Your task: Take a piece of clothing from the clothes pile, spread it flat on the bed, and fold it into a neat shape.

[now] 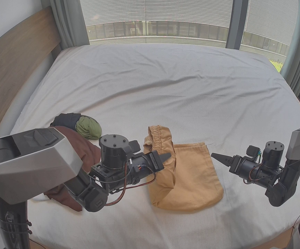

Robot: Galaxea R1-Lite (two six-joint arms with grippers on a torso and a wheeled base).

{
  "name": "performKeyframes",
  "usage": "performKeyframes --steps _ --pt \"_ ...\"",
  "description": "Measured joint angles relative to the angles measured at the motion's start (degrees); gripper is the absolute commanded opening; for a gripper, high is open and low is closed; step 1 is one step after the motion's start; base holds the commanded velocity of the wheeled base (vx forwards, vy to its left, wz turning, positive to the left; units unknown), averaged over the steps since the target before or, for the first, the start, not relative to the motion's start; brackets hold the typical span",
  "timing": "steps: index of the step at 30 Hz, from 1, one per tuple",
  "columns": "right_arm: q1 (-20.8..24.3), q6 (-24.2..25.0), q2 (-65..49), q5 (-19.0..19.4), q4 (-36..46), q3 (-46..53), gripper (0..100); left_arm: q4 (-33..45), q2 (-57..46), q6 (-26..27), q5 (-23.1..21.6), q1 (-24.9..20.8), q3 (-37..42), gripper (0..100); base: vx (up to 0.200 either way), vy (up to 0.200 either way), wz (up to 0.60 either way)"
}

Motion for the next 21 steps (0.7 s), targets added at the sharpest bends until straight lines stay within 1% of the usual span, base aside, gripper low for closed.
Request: performKeyframes --steps 6,21 --pt "-1.73 0.88 -0.04 0.02 0.04 -1.06 100 1.97 1.66 -0.46 0.00 -2.21 -3.96 0 0.000 0.000 0.00" --pt "-3.47 1.57 -0.20 0.16 0.11 -2.13 100 9.56 6.01 -0.49 0.37 -6.34 -12.09 0 0.000 0.000 0.00"
